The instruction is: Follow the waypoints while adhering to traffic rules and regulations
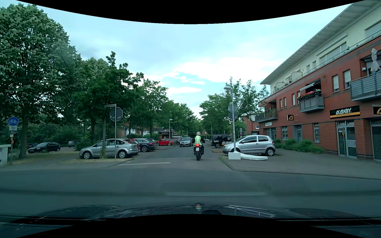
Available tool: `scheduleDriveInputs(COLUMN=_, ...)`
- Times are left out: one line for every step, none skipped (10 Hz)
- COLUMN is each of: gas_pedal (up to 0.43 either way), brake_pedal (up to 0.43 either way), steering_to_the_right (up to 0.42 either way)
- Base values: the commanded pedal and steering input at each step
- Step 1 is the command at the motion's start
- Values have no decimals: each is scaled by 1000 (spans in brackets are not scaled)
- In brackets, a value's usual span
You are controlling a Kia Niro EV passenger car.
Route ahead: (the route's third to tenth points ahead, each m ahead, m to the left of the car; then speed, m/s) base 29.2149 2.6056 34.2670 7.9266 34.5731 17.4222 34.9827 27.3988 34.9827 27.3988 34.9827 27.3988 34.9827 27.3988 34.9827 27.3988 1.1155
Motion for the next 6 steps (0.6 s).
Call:
scheduleDriveInputs(gas_pedal=118, brake_pedal=0, steering_to_the_right=12)
scheduleDriveInputs(gas_pedal=130, brake_pedal=0, steering_to_the_right=11)
scheduleDriveInputs(gas_pedal=130, brake_pedal=0, steering_to_the_right=10)
scheduleDriveInputs(gas_pedal=130, brake_pedal=0, steering_to_the_right=10)
scheduleDriveInputs(gas_pedal=130, brake_pedal=0, steering_to_the_right=10)
scheduleDriveInputs(gas_pedal=130, brake_pedal=0, steering_to_the_right=10)
